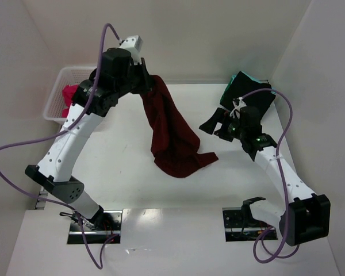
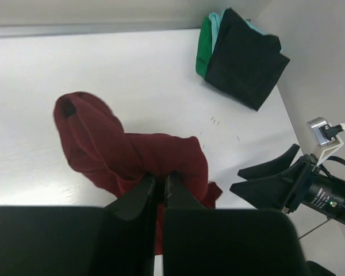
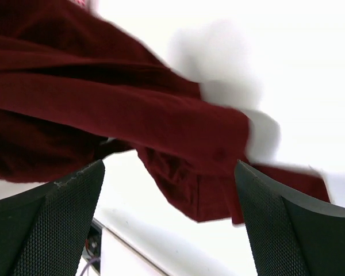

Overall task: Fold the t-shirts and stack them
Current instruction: Flatten out the tshirt

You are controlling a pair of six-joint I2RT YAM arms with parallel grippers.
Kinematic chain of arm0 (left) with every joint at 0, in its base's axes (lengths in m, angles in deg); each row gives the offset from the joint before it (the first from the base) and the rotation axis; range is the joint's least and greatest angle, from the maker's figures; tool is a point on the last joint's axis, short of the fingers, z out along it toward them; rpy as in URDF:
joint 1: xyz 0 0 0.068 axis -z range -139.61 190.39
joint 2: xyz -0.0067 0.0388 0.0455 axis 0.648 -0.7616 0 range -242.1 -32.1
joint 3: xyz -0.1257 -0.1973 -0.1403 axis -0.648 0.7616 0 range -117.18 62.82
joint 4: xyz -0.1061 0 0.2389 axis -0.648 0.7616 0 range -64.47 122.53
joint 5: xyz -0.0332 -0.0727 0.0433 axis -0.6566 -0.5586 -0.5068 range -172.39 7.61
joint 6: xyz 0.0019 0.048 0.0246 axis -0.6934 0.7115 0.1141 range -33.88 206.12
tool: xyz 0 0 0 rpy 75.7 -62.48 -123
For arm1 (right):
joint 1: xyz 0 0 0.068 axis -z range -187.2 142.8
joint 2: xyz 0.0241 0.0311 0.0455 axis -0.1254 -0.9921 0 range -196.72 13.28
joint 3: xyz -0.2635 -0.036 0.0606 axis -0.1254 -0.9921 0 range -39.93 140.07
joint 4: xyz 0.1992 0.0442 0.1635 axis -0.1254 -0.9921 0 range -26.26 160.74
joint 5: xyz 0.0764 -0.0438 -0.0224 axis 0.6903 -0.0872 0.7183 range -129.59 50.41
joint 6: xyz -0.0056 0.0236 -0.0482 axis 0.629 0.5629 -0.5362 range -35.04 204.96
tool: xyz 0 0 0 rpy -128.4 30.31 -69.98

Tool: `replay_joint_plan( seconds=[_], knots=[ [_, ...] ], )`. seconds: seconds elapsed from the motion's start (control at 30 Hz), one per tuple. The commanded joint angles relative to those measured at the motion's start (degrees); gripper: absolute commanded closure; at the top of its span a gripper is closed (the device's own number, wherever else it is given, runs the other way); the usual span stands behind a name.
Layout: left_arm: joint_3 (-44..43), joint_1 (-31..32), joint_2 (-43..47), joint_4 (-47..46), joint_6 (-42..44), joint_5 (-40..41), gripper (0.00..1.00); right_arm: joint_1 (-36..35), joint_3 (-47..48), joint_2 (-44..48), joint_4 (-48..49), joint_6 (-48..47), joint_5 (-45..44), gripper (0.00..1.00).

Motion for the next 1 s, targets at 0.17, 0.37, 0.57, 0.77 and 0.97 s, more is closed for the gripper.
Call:
replay_joint_plan(
  seconds=[0.17, 0.37, 0.57, 0.77, 0.97],
  knots=[
    [-10.6, -0.1, 0.2, -0.5, 3.7, 5.4, 1.0, -3.0, 3.9, -6.3, 6.1, 2.8, 0.7, 0.01],
    [-13.7, -0.1, 0.4, -0.5, 3.5, 5.8, 1.0, -3.9, 4.8, -7.7, 8.1, 3.4, 1.9, 0.01],
    [-18.1, -0.1, -4.2, -0.5, 3.2, 7.5, 1.0, -15.8, 9.9, -6.8, 15.9, -1.4, -0.3, 0.01],
    [-23.6, -0.1, -9.1, 1.1, 3.8, 8.1, 1.0, -22.8, 15.4, -11.6, 18.9, -4.7, -4.9, 0.01],
    [-28.7, -0.1, -13.3, 2.5, 3.8, 7.2, 1.0, -24.7, 19.7, -14.4, 20.3, -10.9, -11.0, 0.01]
  ],
)
